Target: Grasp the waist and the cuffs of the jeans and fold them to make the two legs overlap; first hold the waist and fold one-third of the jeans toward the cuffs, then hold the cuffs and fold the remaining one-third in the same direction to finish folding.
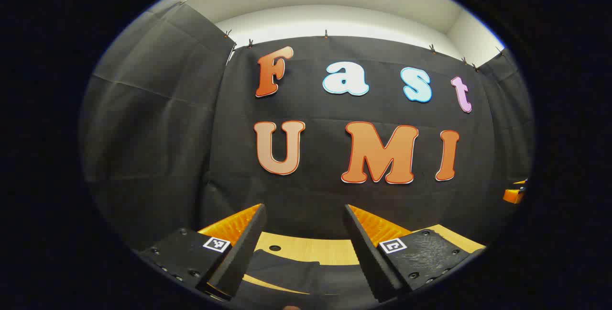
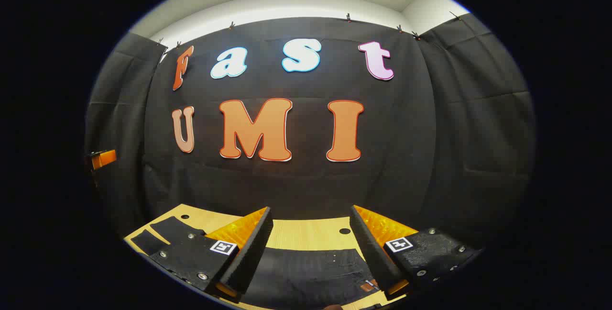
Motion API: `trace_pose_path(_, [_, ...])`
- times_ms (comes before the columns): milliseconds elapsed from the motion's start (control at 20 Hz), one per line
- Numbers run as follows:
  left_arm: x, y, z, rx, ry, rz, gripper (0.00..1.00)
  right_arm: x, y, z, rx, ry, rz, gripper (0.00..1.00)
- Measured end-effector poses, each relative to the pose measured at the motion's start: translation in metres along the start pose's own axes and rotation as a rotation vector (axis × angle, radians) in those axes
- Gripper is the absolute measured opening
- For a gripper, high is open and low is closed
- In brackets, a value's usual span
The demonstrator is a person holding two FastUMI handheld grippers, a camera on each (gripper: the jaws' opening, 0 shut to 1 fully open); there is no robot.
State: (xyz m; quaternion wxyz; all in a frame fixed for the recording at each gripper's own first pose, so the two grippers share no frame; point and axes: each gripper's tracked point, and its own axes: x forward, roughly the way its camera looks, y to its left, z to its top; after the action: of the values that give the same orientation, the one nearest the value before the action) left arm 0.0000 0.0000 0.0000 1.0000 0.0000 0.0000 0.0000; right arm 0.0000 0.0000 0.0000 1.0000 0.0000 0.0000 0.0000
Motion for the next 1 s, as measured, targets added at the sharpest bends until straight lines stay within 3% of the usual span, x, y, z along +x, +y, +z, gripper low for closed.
trace_pose_path(250, [-0.007,-0.002,-0.009,0.017,0.018,-0.010,0.97,0.005,0.009,-0.004,0.005,0.009,0.028,0.97])
trace_pose_path(650, [-0.020,0.007,-0.011,0.071,0.026,0.039,0.94,0.014,0.017,-0.007,-0.010,0.009,0.060,0.97])
trace_pose_path(1000, [-0.016,0.015,-0.021,0.012,0.048,0.053,0.97,0.020,0.020,-0.013,-0.003,0.022,0.071,1.00])
